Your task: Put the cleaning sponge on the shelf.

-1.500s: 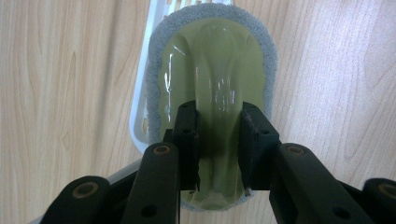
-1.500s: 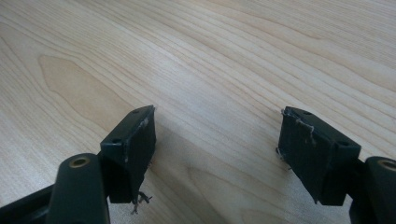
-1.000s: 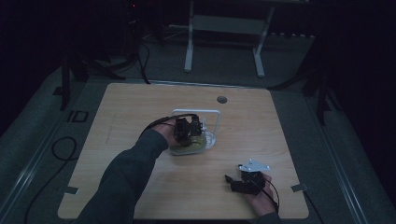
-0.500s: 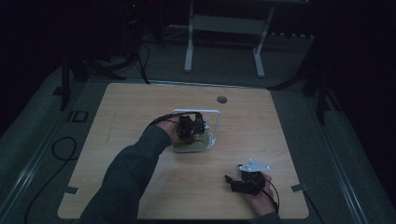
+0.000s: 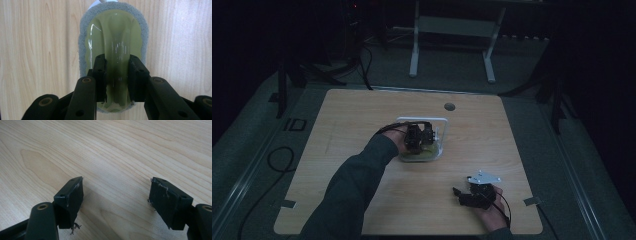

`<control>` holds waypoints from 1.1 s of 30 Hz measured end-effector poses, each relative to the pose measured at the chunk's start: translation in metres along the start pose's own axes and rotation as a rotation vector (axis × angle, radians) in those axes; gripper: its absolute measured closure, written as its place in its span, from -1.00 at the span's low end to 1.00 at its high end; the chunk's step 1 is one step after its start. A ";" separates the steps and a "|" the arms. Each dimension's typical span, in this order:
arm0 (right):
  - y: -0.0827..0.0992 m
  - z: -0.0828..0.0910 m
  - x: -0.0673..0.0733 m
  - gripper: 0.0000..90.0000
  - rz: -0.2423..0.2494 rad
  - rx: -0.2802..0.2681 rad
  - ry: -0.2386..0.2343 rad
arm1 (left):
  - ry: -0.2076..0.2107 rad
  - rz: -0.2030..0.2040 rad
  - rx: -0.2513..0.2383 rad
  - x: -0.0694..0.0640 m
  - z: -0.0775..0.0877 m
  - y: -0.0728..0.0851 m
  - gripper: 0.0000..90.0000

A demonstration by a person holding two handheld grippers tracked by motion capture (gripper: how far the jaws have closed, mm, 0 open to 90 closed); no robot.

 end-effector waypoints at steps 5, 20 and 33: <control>0.000 0.000 0.000 -0.40 0.001 -0.001 0.000 | -0.005 -0.022 -0.001 -0.001 -0.006 -0.005 0.58; 0.000 0.000 0.000 -0.40 0.000 0.000 0.000 | -0.058 -0.031 0.031 0.002 -0.008 -0.012 0.58; 0.000 0.000 0.000 -0.40 0.001 -0.001 0.000 | -0.107 -0.031 0.041 0.000 -0.021 -0.015 0.58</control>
Point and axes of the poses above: each handheld gripper's, and its own axes: z roughly backward along the jaws, y roughly out of its underside, x roughly to its left, the point moved 1 cm from there along -z, roughly forward along the jaws, and after that the axes turned 8 degrees about z, right-handed, at the moved point
